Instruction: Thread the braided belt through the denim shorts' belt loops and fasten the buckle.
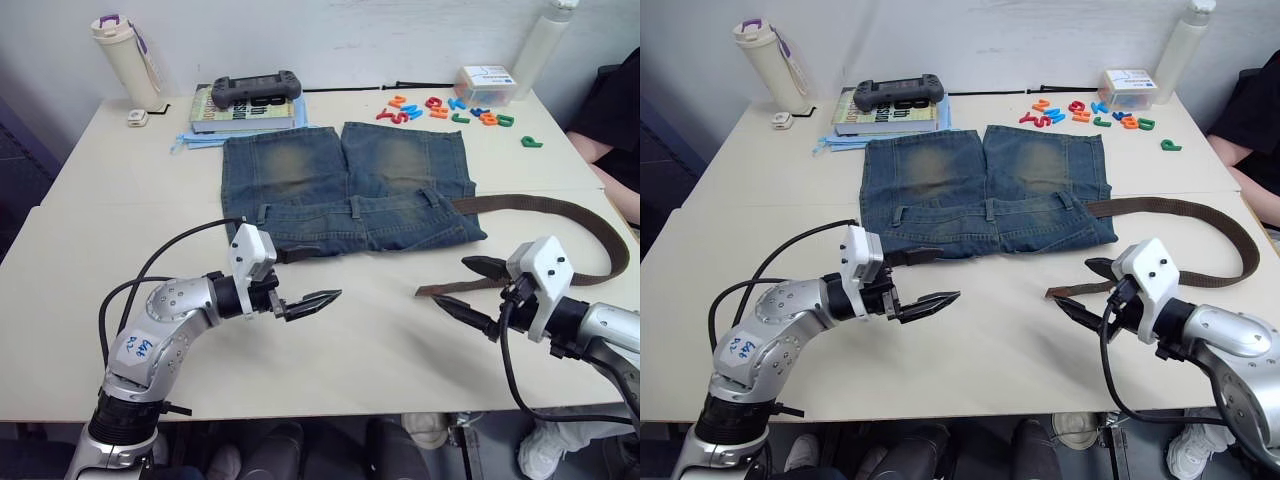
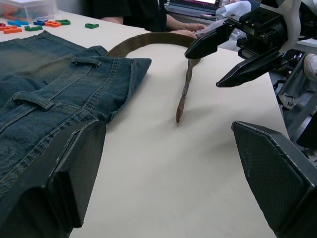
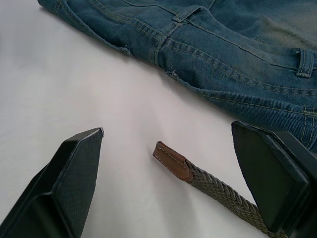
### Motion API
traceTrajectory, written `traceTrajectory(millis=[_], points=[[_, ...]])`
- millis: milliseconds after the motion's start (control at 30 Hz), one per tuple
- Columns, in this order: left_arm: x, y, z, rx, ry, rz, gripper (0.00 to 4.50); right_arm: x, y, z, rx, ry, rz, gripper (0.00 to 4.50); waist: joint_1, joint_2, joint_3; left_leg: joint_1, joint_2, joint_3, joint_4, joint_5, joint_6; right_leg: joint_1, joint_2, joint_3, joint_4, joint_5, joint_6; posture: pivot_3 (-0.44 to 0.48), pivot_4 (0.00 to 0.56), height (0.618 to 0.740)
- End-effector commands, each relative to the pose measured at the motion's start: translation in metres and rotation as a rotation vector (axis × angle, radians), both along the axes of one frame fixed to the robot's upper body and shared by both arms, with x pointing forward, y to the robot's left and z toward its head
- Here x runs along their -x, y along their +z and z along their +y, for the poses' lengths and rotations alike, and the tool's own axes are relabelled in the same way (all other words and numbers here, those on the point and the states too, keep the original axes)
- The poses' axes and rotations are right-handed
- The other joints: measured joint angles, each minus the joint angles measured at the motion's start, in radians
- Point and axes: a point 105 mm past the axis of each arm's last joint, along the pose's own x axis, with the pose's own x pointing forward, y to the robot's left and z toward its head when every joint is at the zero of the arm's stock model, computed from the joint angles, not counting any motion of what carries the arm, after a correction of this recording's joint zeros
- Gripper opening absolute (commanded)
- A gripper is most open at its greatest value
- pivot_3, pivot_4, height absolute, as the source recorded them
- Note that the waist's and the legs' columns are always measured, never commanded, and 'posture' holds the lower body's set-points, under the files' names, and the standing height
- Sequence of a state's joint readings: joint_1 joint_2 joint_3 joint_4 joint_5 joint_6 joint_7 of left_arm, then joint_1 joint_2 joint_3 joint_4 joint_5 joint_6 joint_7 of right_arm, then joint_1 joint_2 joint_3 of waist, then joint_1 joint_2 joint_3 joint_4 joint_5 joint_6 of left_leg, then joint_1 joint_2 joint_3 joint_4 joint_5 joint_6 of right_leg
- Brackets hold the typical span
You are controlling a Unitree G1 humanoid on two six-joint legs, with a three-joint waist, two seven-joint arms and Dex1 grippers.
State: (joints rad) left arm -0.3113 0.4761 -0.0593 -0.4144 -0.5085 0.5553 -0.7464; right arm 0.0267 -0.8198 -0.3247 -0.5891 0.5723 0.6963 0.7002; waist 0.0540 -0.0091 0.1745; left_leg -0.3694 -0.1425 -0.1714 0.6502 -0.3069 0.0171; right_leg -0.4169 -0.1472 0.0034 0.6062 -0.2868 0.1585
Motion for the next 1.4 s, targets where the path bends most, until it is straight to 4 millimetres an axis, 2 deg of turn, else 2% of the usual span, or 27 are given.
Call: traceTrajectory(millis=[33, 167, 333, 500, 700, 867, 1200, 1300, 1400], points=[[-0.004, -0.003, -0.013, -0.007, -0.01, -0.025, 4.47, 0.004, 0.014, 0.003, 0.0, 0.006, -0.065, 4.45, 0.0, 0.0, 0.0, 0.0, 0.0, 0.0, 0.0, 0.0, 0.0, 0.0, 0.0, 0.0, 0.0, 0.0, 0.0, 0.0, 0.15, 0.731], [-0.02, -0.019, -0.035, -0.03, 0.032, -0.043, 4.47, 0.007, 0.016, 0.005, -0.004, -0.005, -0.071, 4.45, 0.003, 0.0, 0.0, 0.0, 0.0, 0.001, 0.0, 0.0, 0.0, 0.0, 0.0, 0.0, -0.001, 0.0, 0.001, 0.0, 0.15, 0.731], [-0.025, -0.042, -0.095, -0.077, -0.036, -0.049, 4.47, 0.017, 0.023, -0.001, -0.009, -0.058, -0.087, 4.45, 0.021, -0.001, 0.001, -0.001, 0.0, 0.002, 0.002, -0.001, 0.002, 0.001, 0.0, 0.0, -0.002, 0.001, 0.002, 0.0, 0.15, 0.731], [-0.027, -0.051, -0.119, -0.101, -0.115, -0.058, 4.47, 0.03, 0.03, -0.001, -0.037, -0.069, -0.096, 4.45, 0.023, -0.001, 0.001, -0.001, 0.0, 0.005, 0.001, -0.002, 0.003, 0.0, 0.0, 0.002, -0.003, 0.002, 0.003, 0.0, 0.15, 0.731], [-0.044, -0.06, -0.136, -0.141, -0.128, -0.036, 4.47, 0.04, 0.032, 0.002, -0.055, -0.075, -0.094, 4.45, 0.026, -0.001, 0.001, -0.001, 0.001, 0.006, 0.003, -0.003, 0.003, 0.0, 0.001, 0.003, -0.004, 0.002, 0.004, 0.0, 0.15, 0.731], [-0.042, -0.06, -0.156, -0.113, -0.196, 0.018, 4.47, 0.043, 0.031, 0.002, -0.06, -0.101, -0.095, 4.45, 0.027, -0.002, 0.001, -0.001, 0.0, 0.006, 0.003, -0.004, 0.005, 0.001, 0.001, 0.003, -0.005, 0.003, 0.005, 0.0, 0.15, 0.731], [-0.047, -0.07, -0.187, -0.134, -0.183, 0.064, 4.47, 0.045, 0.03, 0.002, -0.061, -0.124, -0.098, 4.45, 0.025, -0.003, 0.002, -0.001, 0.0, 0.007, 0.004, -0.004, 0.006, 0.001, 0.001, 0.004, -0.005, 0.003, 0.006, 0.0, 0.15, 0.731], [-0.044, -0.07, -0.189, -0.127, -0.198, 0.068, 3.71, 0.045, 0.03, 0.003, -0.061, -0.128, -0.1, 4.5, 0.025, -0.003, 0.002, -0.001, 0.0, 0.008, 0.004, -0.004, 0.006, 0.0, 0.001, 0.004, -0.005, 0.003, 0.006, 0.0, 0.15, 0.731], [-0.043, -0.071, -0.186, -0.128, -0.206, 0.069, 2.55, 0.044, 0.03, 0.003, -0.06, -0.13, -0.102, 4.5, 0.026, -0.003, 0.002, -0.001, 0.0, 0.008, 0.005, -0.004, 0.006, 0.0, 0.001, 0.004, -0.005, 0.003, 0.006, 0.0, 0.15, 0.731]])
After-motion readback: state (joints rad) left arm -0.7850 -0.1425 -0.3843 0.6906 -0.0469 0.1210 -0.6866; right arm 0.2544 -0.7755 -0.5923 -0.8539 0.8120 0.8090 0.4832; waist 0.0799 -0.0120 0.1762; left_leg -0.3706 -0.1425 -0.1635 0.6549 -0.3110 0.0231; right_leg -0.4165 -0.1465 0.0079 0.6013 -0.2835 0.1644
